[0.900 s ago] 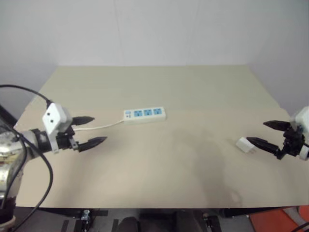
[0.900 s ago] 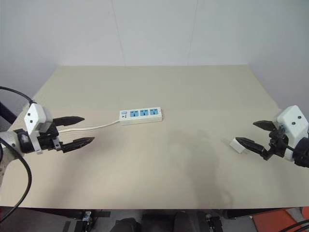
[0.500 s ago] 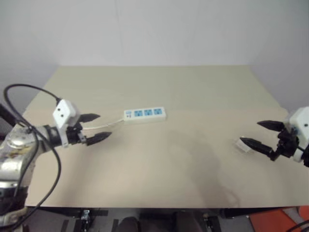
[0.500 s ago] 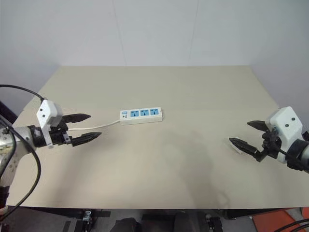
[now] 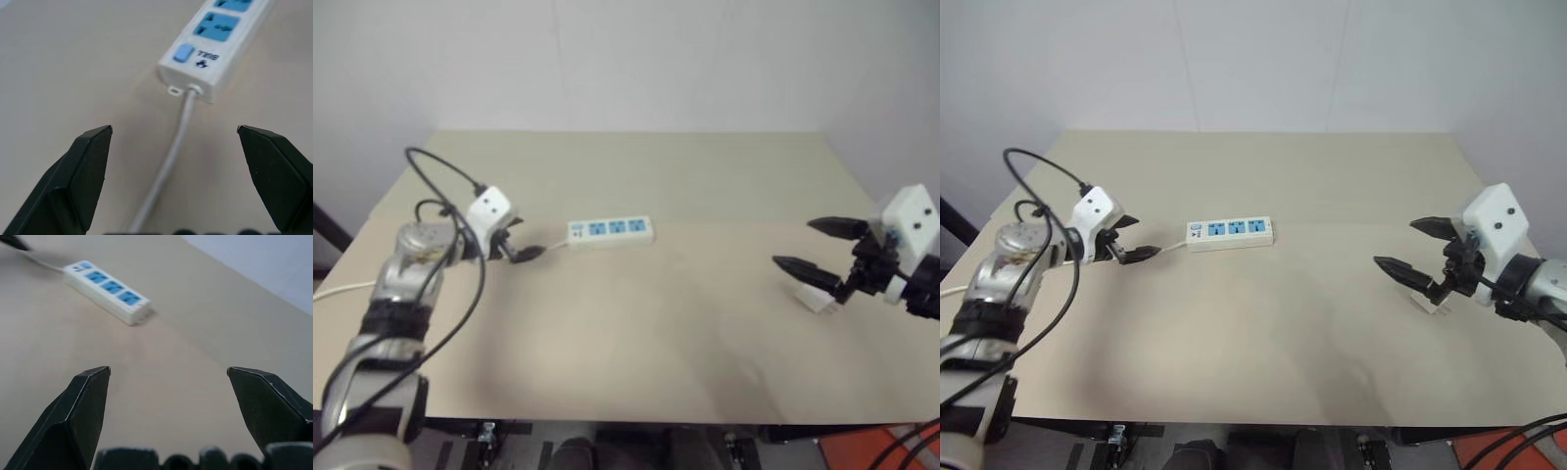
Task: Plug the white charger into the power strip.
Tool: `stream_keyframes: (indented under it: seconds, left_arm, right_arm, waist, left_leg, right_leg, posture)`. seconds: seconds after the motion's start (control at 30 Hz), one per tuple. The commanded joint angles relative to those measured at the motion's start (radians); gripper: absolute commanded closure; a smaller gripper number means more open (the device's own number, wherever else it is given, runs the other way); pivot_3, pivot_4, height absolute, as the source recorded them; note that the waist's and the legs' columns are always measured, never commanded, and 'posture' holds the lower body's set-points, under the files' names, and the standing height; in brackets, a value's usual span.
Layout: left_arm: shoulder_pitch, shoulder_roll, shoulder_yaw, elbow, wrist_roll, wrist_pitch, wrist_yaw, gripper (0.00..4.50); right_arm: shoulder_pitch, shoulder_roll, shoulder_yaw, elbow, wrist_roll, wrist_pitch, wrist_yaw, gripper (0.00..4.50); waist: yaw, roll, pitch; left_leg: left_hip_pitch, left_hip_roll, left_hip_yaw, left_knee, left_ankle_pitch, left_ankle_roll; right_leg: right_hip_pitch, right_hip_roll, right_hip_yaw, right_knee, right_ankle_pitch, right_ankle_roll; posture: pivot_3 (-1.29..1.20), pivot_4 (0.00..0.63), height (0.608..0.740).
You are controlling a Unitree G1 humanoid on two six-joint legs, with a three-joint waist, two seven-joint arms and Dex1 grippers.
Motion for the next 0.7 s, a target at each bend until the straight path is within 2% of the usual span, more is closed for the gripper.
stream_keyframes:
  seconds: [0.03,0.23,0.37,0.4,0.43,0.53,0.7]
  left_arm:
    - [-0.120,-0.058,-0.039,0.196,0.061,-0.080,-0.027,0.03]
    - [-0.222,-0.127,-0.107,0.439,0.170,-0.200,-0.060,0.03]
    - [-0.267,-0.167,-0.116,0.564,0.223,-0.223,0.003,0.03]
    - [-0.272,-0.174,-0.113,0.586,0.229,-0.227,0.012,0.44]
    - [-0.272,-0.181,-0.111,0.608,0.236,-0.235,0.026,0.61]
    - [-0.269,-0.197,-0.102,0.647,0.247,-0.242,0.050,1.59]
    - [-0.259,-0.213,-0.078,0.651,0.237,-0.247,0.018,3.28]
  right_arm:
    - [-0.052,-0.003,0.024,-0.026,0.015,-0.006,-0.011,0.00]
    - [-0.050,0.010,0.025,-0.043,0.015,-0.003,-0.023,0.00]
    - [-0.030,0.020,-0.007,-0.056,0.025,-0.001,-0.026,0.00]
    - [-0.028,0.022,-0.012,-0.059,0.028,0.000,-0.028,0.00]
    - [-0.025,0.023,-0.017,-0.062,0.031,0.001,-0.031,0.00]
    - [-0.015,0.025,-0.028,-0.075,0.040,0.005,-0.039,0.00]
    - [0.017,0.027,-0.053,-0.094,0.052,0.011,-0.055,0.00]
  waist:
    - [-0.001,0.000,0.000]
    - [-0.007,0.000,0.000]
    - [-0.003,0.000,0.000]
    - [-0.001,0.000,0.000]
    - [-0.001,0.000,0.000]
    - [-0.002,0.000,0.000]
    - [-0.003,0.000,0.000]
  left_leg:
    - [-0.001,0.000,0.000,0.000,0.000,0.000]
    - [-0.009,-0.001,0.000,0.002,0.000,0.000]
    - [-0.014,-0.001,0.000,0.003,0.000,0.000]
    - [-0.014,-0.001,0.000,0.003,0.000,0.000]
    - [-0.014,-0.001,0.000,0.004,0.000,0.000]
    - [-0.013,-0.001,0.000,0.006,0.000,0.000]
    - [-0.012,-0.001,-0.001,0.007,0.000,0.000]
  right_leg:
    - [0.000,0.000,0.000,0.000,0.000,0.000]
    - [-0.006,0.000,-0.001,-0.001,0.001,0.001]
    - [-0.013,-0.001,-0.001,0.001,0.001,0.002]
    - [-0.013,-0.001,-0.001,0.001,0.001,0.002]
    - [-0.012,-0.001,-0.001,0.002,0.001,0.002]
    - [-0.011,-0.001,-0.001,0.002,0.001,0.002]
    - [-0.006,-0.001,-0.001,0.002,0.001,0.002]
  posture:
    - [0.00,0.150,0.740]
    - [0.00,0.150,0.740]
    - [0.00,0.150,0.740]
    - [0.00,0.150,0.740]
    - [0.00,0.150,0.740]
    - [0.00,0.150,0.740]
    - [0.00,0.150,0.740]
